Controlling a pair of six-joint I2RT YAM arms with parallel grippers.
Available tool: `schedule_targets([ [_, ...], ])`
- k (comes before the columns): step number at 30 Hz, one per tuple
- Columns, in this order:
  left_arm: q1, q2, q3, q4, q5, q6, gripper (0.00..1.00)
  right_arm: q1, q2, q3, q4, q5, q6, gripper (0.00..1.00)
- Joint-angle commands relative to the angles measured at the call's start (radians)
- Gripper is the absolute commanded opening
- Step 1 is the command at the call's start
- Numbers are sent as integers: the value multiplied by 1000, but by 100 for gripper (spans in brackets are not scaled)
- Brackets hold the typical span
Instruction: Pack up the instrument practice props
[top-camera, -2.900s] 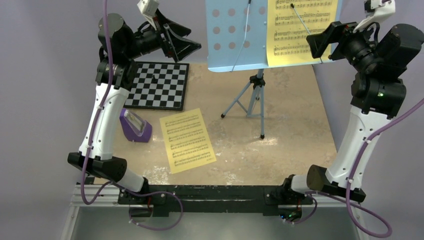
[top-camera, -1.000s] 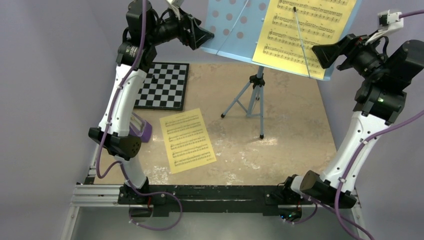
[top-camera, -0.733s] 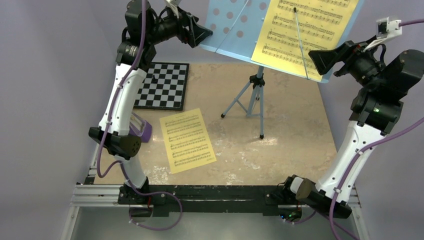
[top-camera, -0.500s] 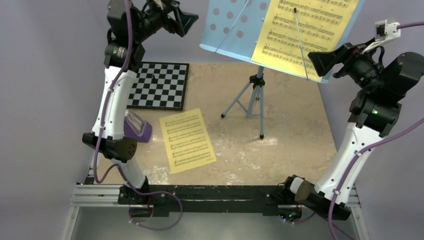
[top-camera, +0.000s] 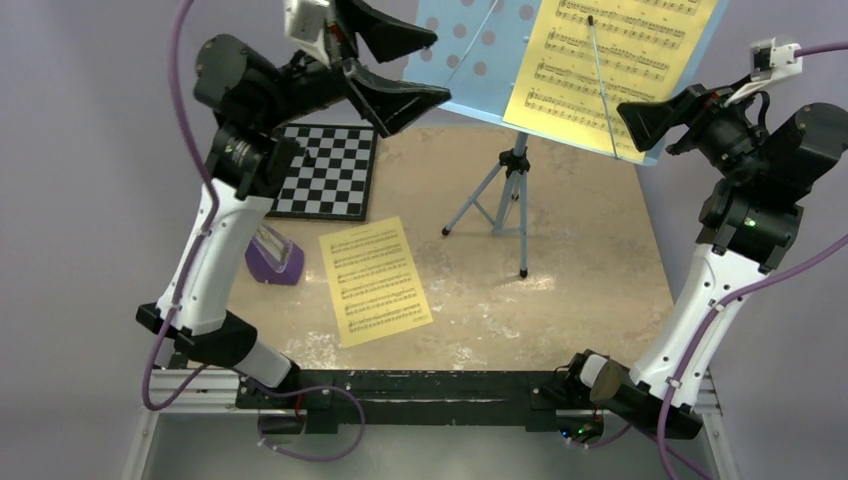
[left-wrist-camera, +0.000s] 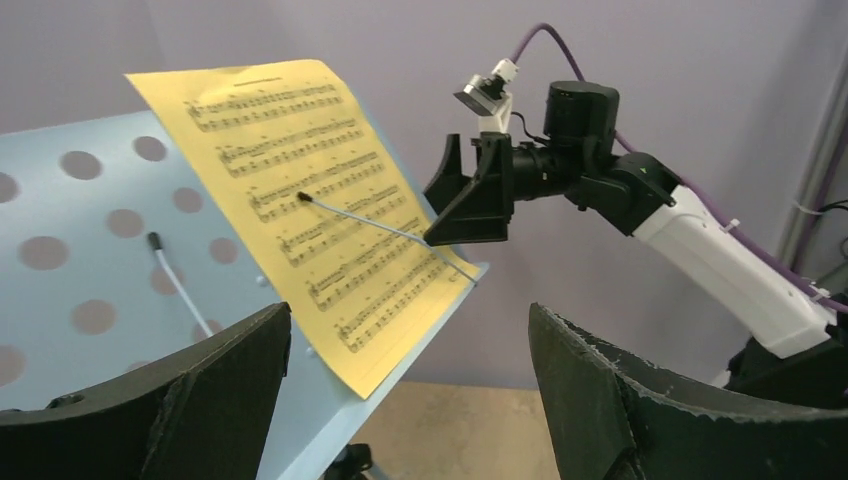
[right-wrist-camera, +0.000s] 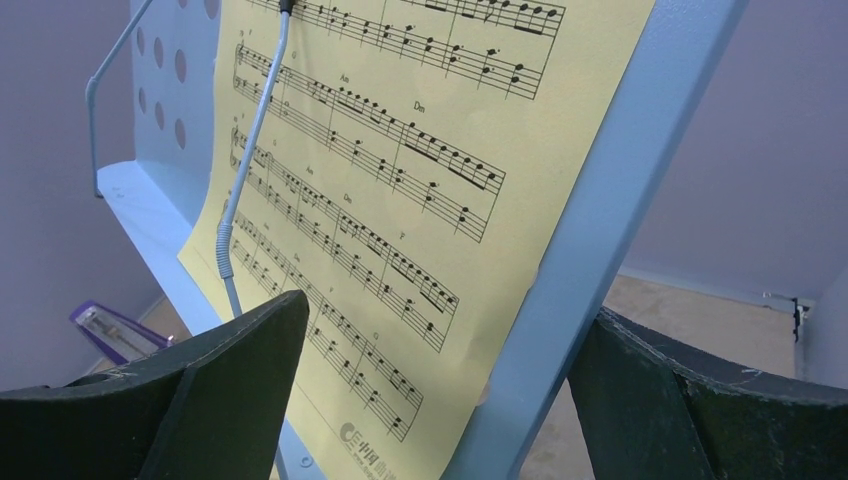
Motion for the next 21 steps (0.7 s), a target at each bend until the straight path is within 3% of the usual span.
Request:
schedule_targets([
  [1,-69,137,39,50,68,-116,92,-4,6,45,4,-1,-3,99],
  [7,-206,309,221,136,-71,-167,86,-3,11,75,-46,-17,-30,99],
  [15,-299,391,202,163,-287,-189,87,-4,5,73,-62,-24,-34,99],
  [21,-333,462,240,175,-320,-180,88,-2,-12,38,-30,-20,-12,99],
])
